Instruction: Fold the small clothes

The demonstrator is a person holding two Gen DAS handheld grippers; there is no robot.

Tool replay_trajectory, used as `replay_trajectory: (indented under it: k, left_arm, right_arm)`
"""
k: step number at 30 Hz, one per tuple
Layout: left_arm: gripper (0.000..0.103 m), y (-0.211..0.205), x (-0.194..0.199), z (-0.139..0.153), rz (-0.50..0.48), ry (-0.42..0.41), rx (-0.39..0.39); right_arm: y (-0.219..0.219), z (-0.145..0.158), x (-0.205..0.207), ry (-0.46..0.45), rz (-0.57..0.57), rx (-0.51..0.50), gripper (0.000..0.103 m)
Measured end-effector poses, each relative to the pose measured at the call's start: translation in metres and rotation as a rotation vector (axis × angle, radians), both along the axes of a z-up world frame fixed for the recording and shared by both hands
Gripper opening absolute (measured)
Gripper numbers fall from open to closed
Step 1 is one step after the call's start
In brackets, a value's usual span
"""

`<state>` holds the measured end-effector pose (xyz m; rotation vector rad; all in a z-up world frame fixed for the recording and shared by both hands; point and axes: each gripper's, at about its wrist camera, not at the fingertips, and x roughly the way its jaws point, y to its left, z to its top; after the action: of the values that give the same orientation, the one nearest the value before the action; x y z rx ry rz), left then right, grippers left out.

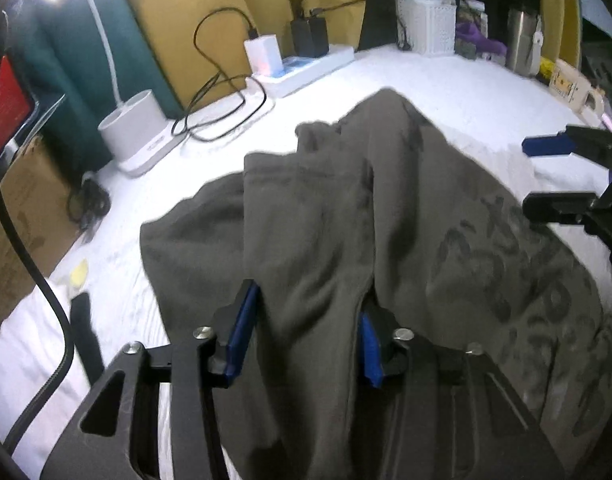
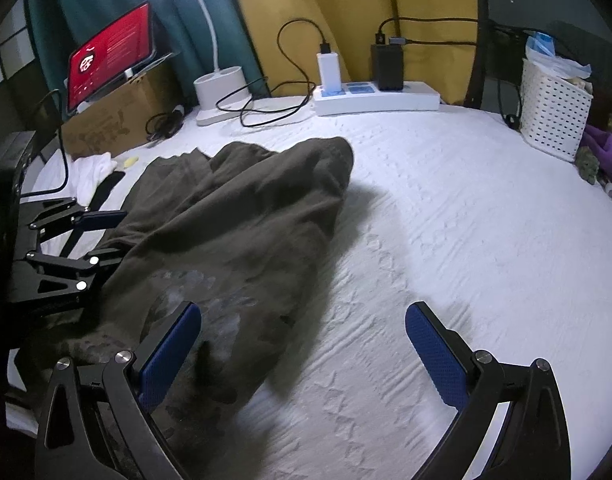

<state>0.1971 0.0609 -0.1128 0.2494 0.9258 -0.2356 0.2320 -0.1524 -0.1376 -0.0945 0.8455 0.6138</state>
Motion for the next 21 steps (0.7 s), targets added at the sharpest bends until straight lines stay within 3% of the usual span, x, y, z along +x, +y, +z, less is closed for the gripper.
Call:
replay_trajectory:
  k: [1, 4, 8, 12, 16, 18, 19, 21]
  left_arm:
    - [0.006, 0.006, 0.002, 0.001, 0.001, 0.004, -0.043]
    - [0.005, 0.039, 0.005, 0.004, 0.092, 0.009, -0.223]
    - [0.005, 0.098, 0.005, -0.016, 0.301, 0.033, -0.366]
    - [0.006, 0.128, -0.002, -0.02, 0.429, 0.004, -0.45]
    - [0.007, 0.123, -0.008, -0.004, 0.446, -0.055, -0.388]
    - [0.019, 0.118, -0.009, 0.008, 0.41, -0.089, -0.4]
    - [0.033, 0.113, -0.008, 0.015, 0.385, -0.107, -0.393]
    - [0.038, 0.101, -0.005, 0.025, 0.343, -0.13, -0.354]
  right_arm:
    - [-0.001, 0.0, 0.002, 0.0, -0.001, 0.0, 0.102]
    - [0.002, 0.001, 0.006, -0.001, 0.0, -0.006, 0.102]
    - [0.011, -0.002, 0.009, 0.007, 0.011, -0.016, 0.102]
    - [0.023, -0.005, 0.012, 0.014, 0.03, -0.03, 0.102]
    - [0.033, -0.005, 0.012, 0.012, 0.051, -0.041, 0.102]
    - [0.036, -0.005, 0.013, 0.011, 0.055, -0.043, 0.102]
    - [0.037, -0.004, 0.013, 0.01, 0.055, -0.044, 0.102]
    - [0.038, -0.003, 0.014, 0.007, 0.054, -0.044, 0.102]
